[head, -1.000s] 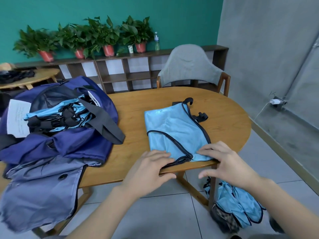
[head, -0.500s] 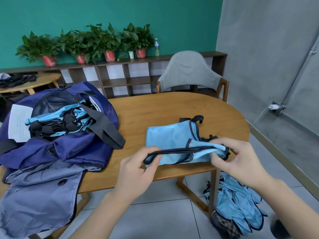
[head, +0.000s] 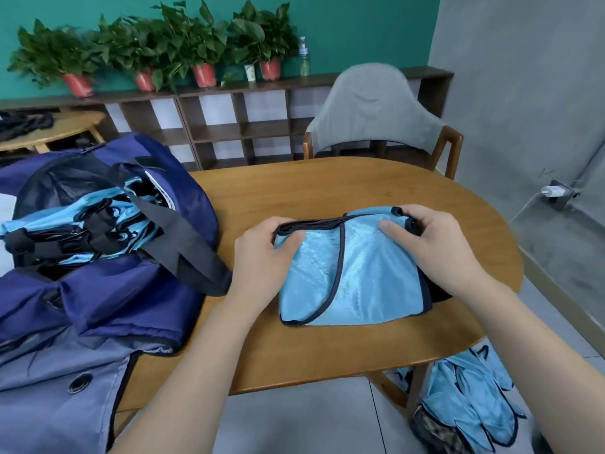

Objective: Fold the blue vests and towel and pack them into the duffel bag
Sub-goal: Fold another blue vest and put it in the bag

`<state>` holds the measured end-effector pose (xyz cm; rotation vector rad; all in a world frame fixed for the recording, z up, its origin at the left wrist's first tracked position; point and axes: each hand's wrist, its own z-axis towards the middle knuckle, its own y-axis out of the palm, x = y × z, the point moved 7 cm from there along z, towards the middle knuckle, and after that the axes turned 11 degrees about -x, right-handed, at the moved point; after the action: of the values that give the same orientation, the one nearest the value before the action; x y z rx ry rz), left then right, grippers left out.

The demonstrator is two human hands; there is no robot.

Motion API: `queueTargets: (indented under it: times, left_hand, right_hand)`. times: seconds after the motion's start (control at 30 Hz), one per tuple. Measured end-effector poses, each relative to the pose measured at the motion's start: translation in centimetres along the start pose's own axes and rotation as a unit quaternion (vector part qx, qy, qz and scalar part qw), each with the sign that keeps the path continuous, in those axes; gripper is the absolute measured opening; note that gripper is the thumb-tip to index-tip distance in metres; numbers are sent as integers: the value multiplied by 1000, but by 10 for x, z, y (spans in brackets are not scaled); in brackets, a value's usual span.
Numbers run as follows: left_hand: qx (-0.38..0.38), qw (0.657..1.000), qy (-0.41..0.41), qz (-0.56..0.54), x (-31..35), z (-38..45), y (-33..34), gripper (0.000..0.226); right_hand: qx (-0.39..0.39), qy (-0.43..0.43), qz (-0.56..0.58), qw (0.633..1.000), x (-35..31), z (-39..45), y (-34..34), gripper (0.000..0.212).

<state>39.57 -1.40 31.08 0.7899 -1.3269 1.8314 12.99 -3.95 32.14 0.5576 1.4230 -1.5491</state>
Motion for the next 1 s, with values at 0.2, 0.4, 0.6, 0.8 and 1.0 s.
queueTargets:
  times: [0.2, 0.4, 0.6, 0.8, 1.0]
  left_hand:
    - [-62, 987, -120, 92, -42, 26, 14, 13]
    - [-31, 974, -132, 181, -41, 22, 19, 22]
    - [-29, 943, 43, 327, -17, 18, 25, 31]
    - [-170, 948, 113, 244, -22, 8, 44, 16]
    - [-156, 941, 74, 292, -25, 1, 35, 25]
  right_hand:
    - [-63, 81, -187, 977, 34, 26, 17, 17]
    - [-69, 102, -204, 971, 40, 34, 20, 24]
    - [-76, 115, -219, 966, 38, 37, 22, 25]
    - [56, 46, -322, 944, -2, 11, 15, 33]
    - [-13, 68, -264, 962, -24, -47, 64, 22]
